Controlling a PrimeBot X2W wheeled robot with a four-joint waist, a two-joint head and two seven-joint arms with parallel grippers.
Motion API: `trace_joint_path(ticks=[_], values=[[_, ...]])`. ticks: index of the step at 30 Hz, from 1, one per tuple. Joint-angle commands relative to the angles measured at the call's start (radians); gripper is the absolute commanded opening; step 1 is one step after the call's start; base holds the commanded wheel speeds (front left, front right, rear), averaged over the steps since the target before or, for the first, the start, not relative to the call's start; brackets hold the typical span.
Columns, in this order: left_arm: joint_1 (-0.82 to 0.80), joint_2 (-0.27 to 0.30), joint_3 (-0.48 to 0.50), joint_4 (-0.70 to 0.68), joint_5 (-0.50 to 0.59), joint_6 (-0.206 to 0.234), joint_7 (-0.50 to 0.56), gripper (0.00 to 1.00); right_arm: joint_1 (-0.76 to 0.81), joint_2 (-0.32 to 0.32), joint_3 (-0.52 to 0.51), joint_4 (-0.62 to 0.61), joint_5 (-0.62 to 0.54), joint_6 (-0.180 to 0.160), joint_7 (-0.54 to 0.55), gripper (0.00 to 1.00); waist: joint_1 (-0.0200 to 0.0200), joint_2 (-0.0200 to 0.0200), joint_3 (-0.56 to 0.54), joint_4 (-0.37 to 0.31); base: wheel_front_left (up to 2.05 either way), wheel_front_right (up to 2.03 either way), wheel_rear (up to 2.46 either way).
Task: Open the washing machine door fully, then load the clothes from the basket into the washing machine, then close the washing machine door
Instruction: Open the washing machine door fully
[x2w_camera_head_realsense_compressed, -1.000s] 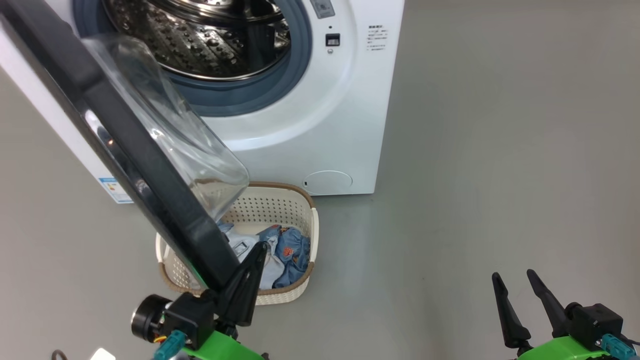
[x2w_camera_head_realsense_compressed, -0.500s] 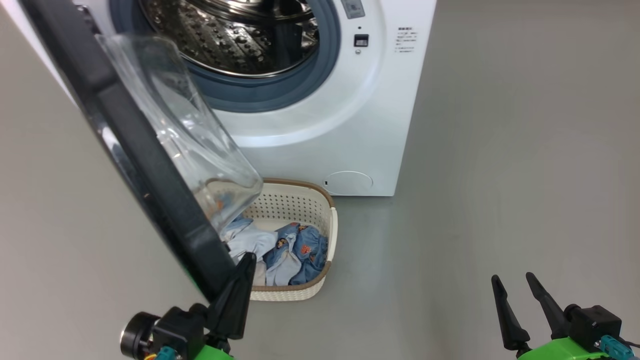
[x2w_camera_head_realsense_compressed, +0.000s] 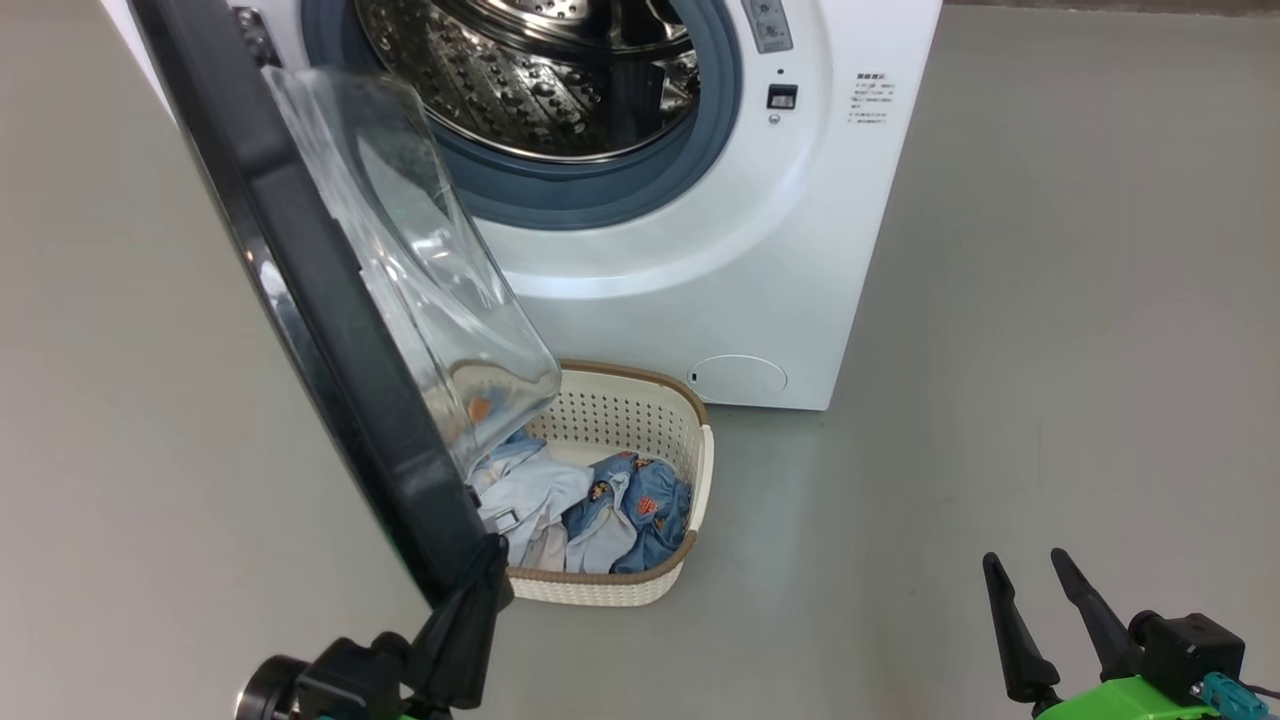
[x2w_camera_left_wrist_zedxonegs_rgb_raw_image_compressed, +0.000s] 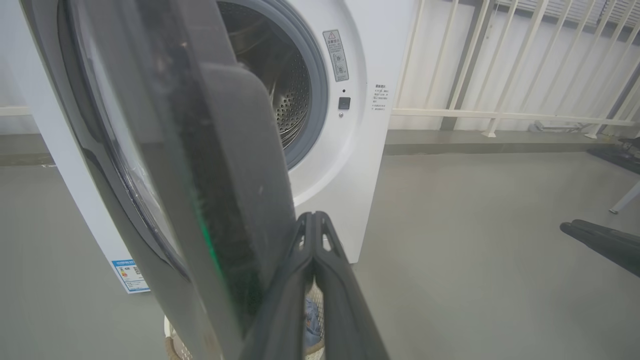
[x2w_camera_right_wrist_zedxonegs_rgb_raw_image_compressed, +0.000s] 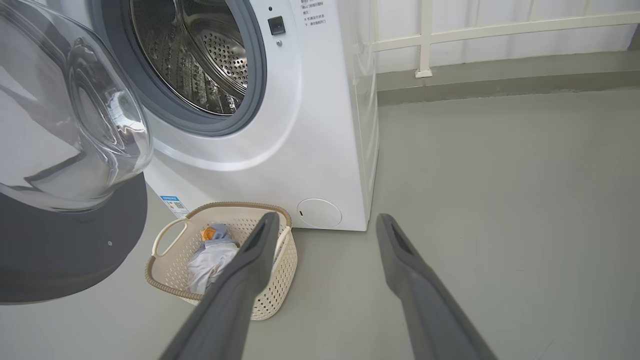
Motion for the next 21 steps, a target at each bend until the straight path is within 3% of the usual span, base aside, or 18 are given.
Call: trace_joint_path(ticks=[1, 21], values=[[-0.024, 0.030, 0.069, -0.023, -0.011, 0.028, 0.002, 0.00, -0.027, -0.010, 0.027, -0.021, 0.005, 0.002, -0.013, 1.00, 0.0000, 0.0000, -0.003, 0.004, 0.00, 0.00, 0.00], [-0.068, 0.036, 0.085, 0.029, -0.037, 0.045, 0.004, 0.00, -0.031, -0.004, 0.029, -0.017, 0.019, 0.002, -0.013, 1.00, 0.0000, 0.0000, 0.006, 0.016, 0.00, 0.00, 0.00]])
